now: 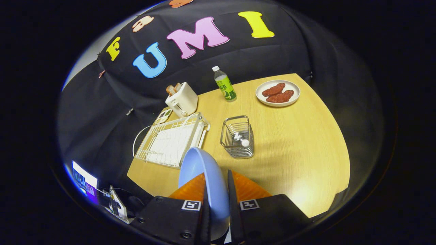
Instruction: Take the plate from the dish rack, then take the spoon from the basket and place it into the plate.
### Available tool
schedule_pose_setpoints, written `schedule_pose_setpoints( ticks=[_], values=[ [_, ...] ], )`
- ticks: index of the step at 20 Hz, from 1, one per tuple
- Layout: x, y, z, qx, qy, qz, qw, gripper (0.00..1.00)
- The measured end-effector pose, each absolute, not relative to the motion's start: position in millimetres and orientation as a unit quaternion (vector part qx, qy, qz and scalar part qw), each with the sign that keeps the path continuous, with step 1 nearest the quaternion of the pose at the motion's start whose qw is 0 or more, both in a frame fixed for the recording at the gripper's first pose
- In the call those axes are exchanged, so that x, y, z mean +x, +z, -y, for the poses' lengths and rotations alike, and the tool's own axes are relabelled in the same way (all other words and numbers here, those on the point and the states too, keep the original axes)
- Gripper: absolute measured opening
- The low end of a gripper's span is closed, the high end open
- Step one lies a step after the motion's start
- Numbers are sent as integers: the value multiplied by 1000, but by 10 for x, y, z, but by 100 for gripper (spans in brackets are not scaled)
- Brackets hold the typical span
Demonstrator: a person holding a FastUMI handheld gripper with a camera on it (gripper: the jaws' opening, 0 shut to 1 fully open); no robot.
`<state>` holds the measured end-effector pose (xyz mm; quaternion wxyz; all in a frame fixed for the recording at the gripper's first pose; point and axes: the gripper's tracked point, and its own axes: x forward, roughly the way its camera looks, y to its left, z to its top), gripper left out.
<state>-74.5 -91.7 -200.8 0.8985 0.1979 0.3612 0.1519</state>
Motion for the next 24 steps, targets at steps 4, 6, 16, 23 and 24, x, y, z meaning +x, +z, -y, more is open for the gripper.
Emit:
schedule_pose_setpoints(
  ticks=[4, 6, 16, 23, 24],
  values=[
    [-701, -2469, 817, 208, 186, -389, 878, 26],
    [-601, -2632, 806, 202, 194, -390, 877, 27],
    [-329, -2827, 843, 167, 186, -346, 904, 42],
    [-283, -2317, 1107, 88, 171, -219, 957, 98],
    [-268, -2207, 1109, 77, 170, -195, 963, 98]
  ],
)
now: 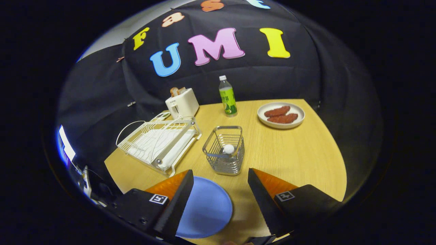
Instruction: Take the plate from the dish rack, then take the spoon from the basket and place it into the plate.
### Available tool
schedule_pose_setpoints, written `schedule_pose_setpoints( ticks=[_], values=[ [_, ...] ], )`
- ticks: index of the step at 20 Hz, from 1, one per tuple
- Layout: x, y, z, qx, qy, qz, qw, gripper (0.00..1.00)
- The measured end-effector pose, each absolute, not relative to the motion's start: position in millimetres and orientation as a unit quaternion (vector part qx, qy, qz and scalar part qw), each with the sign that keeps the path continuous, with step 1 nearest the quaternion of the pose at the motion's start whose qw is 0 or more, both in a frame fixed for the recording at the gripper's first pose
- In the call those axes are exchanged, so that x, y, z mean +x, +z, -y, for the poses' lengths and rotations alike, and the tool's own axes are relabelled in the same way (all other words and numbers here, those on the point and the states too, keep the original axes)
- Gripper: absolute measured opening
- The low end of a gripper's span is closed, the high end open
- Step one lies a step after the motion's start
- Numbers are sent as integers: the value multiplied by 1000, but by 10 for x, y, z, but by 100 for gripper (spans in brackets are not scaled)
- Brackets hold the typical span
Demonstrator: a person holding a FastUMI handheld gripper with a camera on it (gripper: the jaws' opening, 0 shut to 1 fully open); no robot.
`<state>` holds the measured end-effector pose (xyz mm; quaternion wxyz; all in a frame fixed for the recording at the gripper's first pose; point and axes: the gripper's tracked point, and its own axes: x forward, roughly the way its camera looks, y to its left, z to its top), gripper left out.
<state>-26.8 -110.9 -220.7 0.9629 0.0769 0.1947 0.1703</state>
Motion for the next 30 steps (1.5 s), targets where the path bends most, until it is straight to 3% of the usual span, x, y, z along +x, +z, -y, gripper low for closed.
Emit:
schedule_pose_setpoints(
  ticks=[4, 8, 11, 16, 18, 20, 23, 25, 27, 29, 30],
  values=[
    [-108, -1819, 1019, 21, 180, -103, 978, 98],
    [37, -1936, 904, 3, 188, -95, 978, 98],
    [176, -2073, 948, -3, 178, -99, 979, 85],
    [387, -2259, 962, -12, 169, -109, 980, 78],
    [410, -2277, 907, -27, 175, -104, 979, 72],
    [436, -2276, 830, -45, 183, -93, 978, 59],
    [506, -2304, 766, -48, 181, -93, 978, 53],
    [517, -2296, 745, -51, 180, -90, 978, 38],
    [549, -2308, 712, -50, 179, -92, 978, 35],
    [558, -2291, 739, -50, 168, -98, 980, 22],
    [581, -2335, 741, -49, 166, -100, 980, 23]
  ],
)
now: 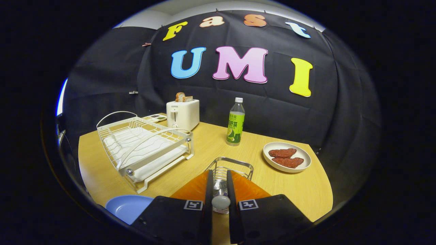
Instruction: Take the plate from the dish rack, then take the spoon from the basket and place it into the plate.
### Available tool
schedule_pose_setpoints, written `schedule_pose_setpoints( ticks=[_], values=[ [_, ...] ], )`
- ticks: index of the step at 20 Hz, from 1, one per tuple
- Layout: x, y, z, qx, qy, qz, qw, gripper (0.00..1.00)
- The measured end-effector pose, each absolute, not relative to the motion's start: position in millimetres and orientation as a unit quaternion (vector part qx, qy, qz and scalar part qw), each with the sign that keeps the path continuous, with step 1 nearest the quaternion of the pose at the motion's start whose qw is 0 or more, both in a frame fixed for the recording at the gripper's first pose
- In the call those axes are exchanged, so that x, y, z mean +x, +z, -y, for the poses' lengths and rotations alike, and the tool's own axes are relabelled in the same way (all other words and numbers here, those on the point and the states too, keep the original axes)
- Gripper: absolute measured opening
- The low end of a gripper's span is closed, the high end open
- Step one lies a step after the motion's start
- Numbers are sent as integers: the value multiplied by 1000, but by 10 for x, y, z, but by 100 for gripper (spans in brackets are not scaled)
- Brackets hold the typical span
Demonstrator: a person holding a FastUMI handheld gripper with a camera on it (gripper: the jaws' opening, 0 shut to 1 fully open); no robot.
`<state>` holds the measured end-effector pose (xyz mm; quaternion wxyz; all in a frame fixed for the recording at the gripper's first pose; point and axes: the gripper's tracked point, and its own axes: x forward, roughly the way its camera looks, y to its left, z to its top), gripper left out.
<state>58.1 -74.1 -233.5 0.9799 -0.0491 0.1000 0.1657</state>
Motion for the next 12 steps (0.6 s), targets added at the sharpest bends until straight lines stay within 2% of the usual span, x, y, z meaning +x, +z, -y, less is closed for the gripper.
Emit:
schedule_pose_setpoints(
  ticks=[1, 7, 12],
  values=[
    [576, -2318, 734, -50, 168, -99, 980, 20],
    [595, -2285, 750, -42, 174, -122, 976, 16],
    [556, -1954, 787, -31, 179, -118, 976, 14]
  ],
)
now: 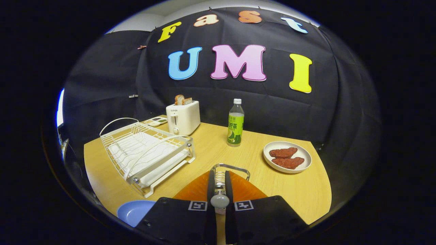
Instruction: Take the plate from the dish rack, then take the spoon from the basket and place it into the plate.
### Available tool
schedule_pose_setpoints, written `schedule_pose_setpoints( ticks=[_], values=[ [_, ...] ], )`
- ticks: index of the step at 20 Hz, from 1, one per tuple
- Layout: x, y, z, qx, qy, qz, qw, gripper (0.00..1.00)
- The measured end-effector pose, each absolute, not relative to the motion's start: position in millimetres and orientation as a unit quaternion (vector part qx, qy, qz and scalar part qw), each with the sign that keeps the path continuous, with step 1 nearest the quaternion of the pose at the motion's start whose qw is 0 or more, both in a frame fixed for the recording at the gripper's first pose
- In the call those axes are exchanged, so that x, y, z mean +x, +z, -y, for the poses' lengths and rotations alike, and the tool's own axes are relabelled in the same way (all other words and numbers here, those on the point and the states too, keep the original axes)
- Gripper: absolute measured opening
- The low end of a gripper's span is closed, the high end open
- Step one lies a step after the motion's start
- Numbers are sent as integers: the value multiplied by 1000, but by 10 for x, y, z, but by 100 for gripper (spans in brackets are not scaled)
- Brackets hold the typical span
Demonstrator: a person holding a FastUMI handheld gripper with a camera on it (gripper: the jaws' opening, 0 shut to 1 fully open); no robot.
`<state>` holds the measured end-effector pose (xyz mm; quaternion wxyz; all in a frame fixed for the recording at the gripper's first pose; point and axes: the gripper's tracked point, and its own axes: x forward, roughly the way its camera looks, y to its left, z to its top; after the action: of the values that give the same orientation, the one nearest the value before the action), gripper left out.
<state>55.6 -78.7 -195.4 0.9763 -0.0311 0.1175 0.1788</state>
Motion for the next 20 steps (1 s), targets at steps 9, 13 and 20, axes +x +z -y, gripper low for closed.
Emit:
schedule_pose_setpoints(
  ticks=[9, 13, 20],
  values=[
    [112, -1224, 812, -2, 219, -101, 971, 14],
    [-240, -1309, 561, 10, 270, -118, 956, 14],
    [-734, -1941, -54, -15, 372, -163, 914, 14]
  ],
)
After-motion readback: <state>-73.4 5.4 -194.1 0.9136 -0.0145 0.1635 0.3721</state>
